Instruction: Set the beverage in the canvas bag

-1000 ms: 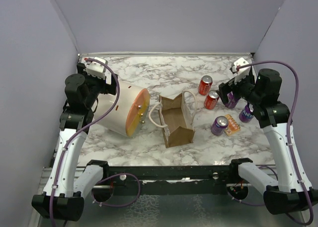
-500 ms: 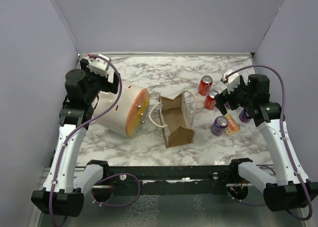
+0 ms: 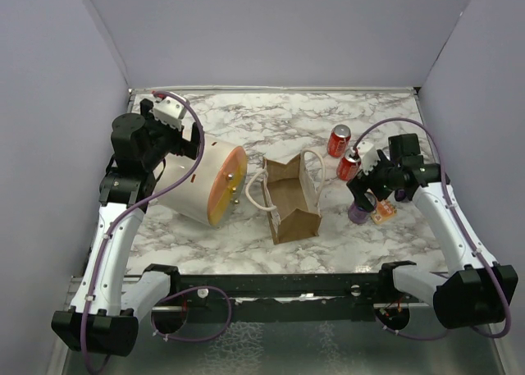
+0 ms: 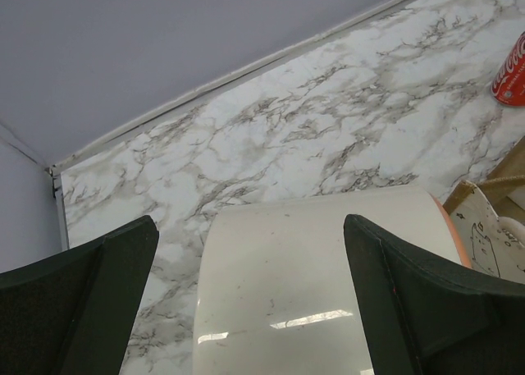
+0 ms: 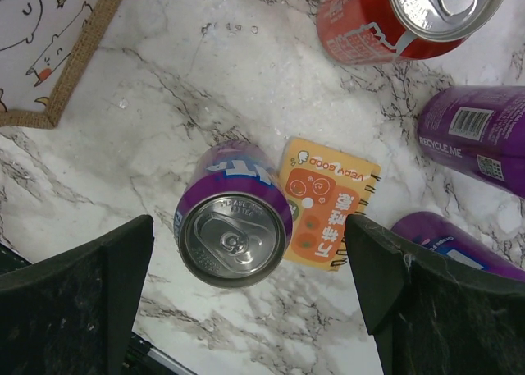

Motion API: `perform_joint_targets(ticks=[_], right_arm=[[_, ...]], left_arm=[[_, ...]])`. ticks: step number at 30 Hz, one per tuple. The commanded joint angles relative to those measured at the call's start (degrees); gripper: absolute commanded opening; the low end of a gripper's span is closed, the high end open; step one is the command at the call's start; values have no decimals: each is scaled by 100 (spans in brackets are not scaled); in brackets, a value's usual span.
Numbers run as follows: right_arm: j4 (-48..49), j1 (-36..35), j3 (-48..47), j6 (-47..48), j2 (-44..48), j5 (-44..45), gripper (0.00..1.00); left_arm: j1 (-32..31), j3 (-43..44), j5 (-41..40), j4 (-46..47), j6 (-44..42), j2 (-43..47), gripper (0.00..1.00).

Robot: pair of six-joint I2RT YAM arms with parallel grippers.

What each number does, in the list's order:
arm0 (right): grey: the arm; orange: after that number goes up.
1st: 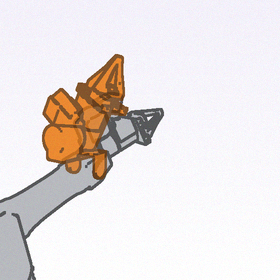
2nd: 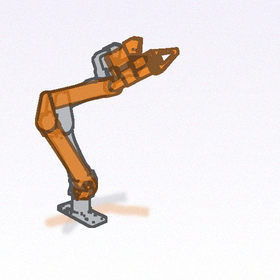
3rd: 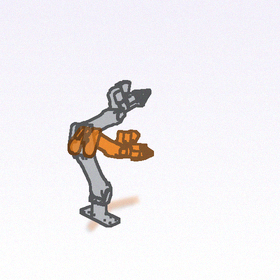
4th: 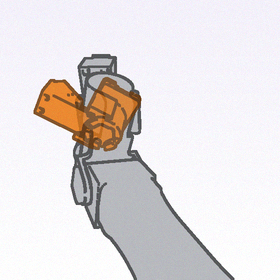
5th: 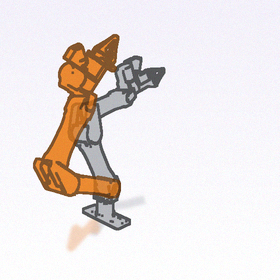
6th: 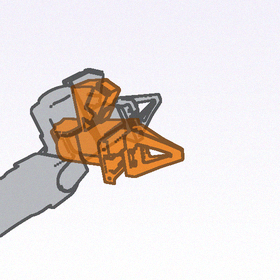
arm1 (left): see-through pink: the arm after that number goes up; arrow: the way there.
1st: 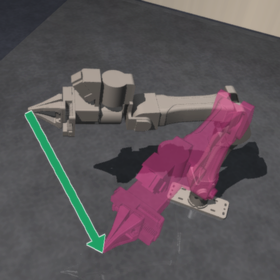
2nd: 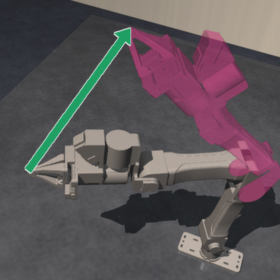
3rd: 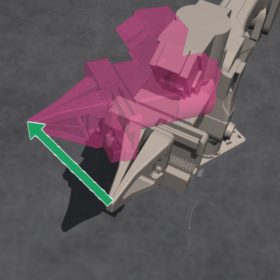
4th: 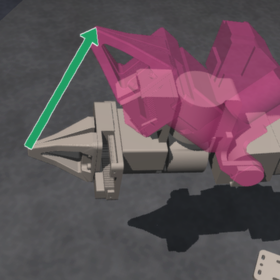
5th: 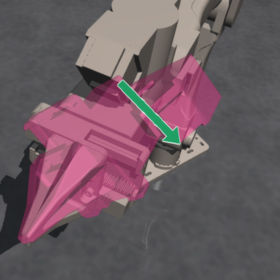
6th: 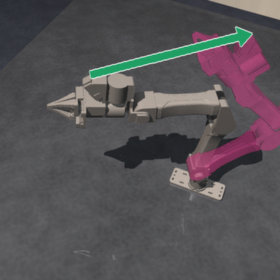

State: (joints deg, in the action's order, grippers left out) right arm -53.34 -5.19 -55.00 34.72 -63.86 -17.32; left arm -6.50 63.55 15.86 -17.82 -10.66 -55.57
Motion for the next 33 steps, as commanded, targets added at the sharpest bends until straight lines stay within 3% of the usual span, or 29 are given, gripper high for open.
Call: perform_joint_targets(ticks=[1,8,13,25,33], right_arm=[[29,-26,-50,-69,-188,229,99],[-8,-26,108,-4,-557,-17,100],[34,-21,242,13,-641,-67,94],[197,-26,452,-75,-672,-67,69],[112,-21,44,-132,-418,-271,40]], left_arm=[[-35,175,290,-28,-6,7,99],[-34,126,355,-68,-59,59,99],[-35,149,414,-87,-59,33,99],[-43,141,615,-53,22,21,99],[-133,345,696,-175,-113,-162,99]])
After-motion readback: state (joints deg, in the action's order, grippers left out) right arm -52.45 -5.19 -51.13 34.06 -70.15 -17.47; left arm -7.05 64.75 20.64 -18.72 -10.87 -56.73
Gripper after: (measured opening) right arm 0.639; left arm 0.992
